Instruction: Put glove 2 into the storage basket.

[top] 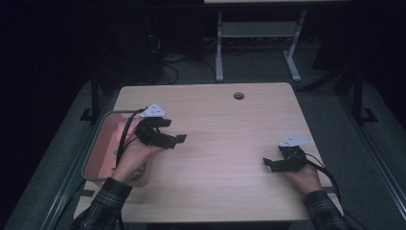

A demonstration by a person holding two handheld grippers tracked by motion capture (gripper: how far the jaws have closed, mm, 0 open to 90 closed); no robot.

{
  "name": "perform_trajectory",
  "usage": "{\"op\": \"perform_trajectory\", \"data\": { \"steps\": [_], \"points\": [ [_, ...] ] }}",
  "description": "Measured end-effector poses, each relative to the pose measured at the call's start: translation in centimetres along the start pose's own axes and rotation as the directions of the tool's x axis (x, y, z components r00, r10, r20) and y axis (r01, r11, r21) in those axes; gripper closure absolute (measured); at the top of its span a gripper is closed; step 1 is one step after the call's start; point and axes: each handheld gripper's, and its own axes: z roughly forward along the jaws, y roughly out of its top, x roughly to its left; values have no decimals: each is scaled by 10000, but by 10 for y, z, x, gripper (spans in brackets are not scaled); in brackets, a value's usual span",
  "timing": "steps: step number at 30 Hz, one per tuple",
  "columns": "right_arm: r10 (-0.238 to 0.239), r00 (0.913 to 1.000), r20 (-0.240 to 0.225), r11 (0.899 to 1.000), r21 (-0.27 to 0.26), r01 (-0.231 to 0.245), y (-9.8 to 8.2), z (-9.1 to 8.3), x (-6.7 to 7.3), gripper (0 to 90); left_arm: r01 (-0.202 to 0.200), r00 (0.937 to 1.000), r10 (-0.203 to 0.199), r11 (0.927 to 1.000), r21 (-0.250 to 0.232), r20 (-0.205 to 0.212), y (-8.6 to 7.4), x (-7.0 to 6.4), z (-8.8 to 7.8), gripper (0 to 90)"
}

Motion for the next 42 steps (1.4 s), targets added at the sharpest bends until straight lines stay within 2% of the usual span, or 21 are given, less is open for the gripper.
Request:
{"op": "perform_trajectory", "data": {
  "steps": [4,9,15,19,25,28,30,33,35,40,42],
  "points": [
    [14,10000,-16,10000,-7,-14,0,0,0,143,28,9998,-25,9999,-119,209,-1,-13,14,153],
    [3,10000,-15,10000,4,-3,0,0,0,142,-301,9991,299,9995,66,290,-4,-26,32,153],
    [2,10000,-33,10000,15,-2,0,0,0,139,-674,9964,661,9975,234,538,-14,-40,53,152],
    [-3,10000,-34,10000,15,3,0,0,1,138,-677,9956,667,9976,126,665,-25,-48,66,152],
    [-1,10000,-36,10000,14,1,0,0,0,138,-797,9941,782,9967,179,752,-40,-54,80,153],
    [-3,10000,-37,10000,15,3,0,0,0,138,-893,9937,866,9954,343,717,-48,-55,88,152],
    [0,10000,-36,10000,12,0,0,0,0,138,-802,9942,759,9952,557,764,-52,-56,93,152],
    [-3,10000,-35,10000,14,3,0,0,0,138,-809,9943,762,9948,622,747,-56,-57,96,152],
    [-7,10000,-34,10000,15,7,0,0,0,139,-748,9950,713,9960,491,706,-59,-58,100,153],
    [25,10000,-34,10000,5,-25,0,0,1,138,-1034,9923,974,9915,787,766,-62,-61,107,151],
    [9,10000,-27,10000,5,-9,0,0,1,139,-1020,9925,957,9913,835,764,-64,-62,111,144]
  ]
}}
